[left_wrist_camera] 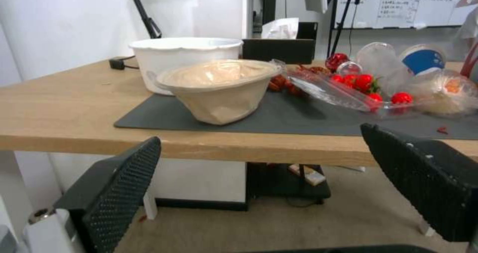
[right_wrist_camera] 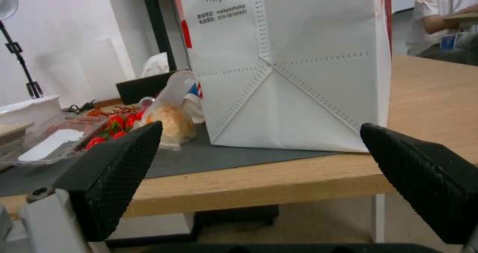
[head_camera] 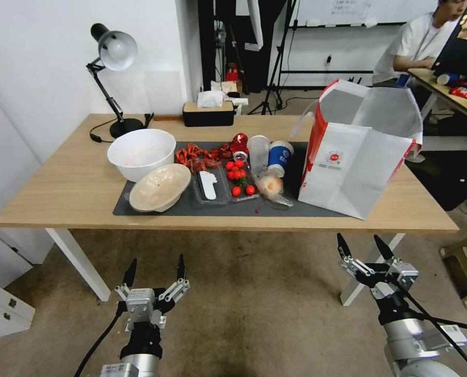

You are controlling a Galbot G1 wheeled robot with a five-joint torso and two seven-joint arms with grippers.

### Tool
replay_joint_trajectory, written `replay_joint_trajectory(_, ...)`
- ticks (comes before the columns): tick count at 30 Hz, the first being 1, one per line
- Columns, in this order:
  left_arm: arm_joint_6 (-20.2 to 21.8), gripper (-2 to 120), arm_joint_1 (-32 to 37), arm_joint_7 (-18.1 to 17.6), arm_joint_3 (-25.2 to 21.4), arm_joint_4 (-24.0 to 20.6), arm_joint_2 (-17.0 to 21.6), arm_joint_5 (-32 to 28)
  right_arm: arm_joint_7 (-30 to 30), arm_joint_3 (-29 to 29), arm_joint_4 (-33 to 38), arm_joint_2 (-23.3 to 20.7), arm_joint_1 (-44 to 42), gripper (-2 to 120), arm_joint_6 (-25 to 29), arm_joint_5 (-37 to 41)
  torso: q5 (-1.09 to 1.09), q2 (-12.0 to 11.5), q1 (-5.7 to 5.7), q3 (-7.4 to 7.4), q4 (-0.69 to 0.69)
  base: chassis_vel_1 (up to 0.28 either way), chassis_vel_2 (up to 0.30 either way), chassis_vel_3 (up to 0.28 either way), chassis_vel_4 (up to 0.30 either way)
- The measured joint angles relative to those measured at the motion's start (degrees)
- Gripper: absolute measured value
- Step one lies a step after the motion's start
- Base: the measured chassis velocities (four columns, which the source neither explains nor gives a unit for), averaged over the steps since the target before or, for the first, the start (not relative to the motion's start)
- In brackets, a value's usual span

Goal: Pick up the food delivery bag from the floor and place it on the table.

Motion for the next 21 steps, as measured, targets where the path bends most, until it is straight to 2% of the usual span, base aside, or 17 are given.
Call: replay_joint_trajectory(21, 0.07, 100, 0.03, 0.02, 0.01, -0.01, 0.00, -0.03, 0.01, 0.03, 0.08, -0.05, 0.01, 100, 0.00, 0.02, 0.00, 0.00, -0.01, 0.00, 0.00, 0.000, 0.000, 0.000, 0.000)
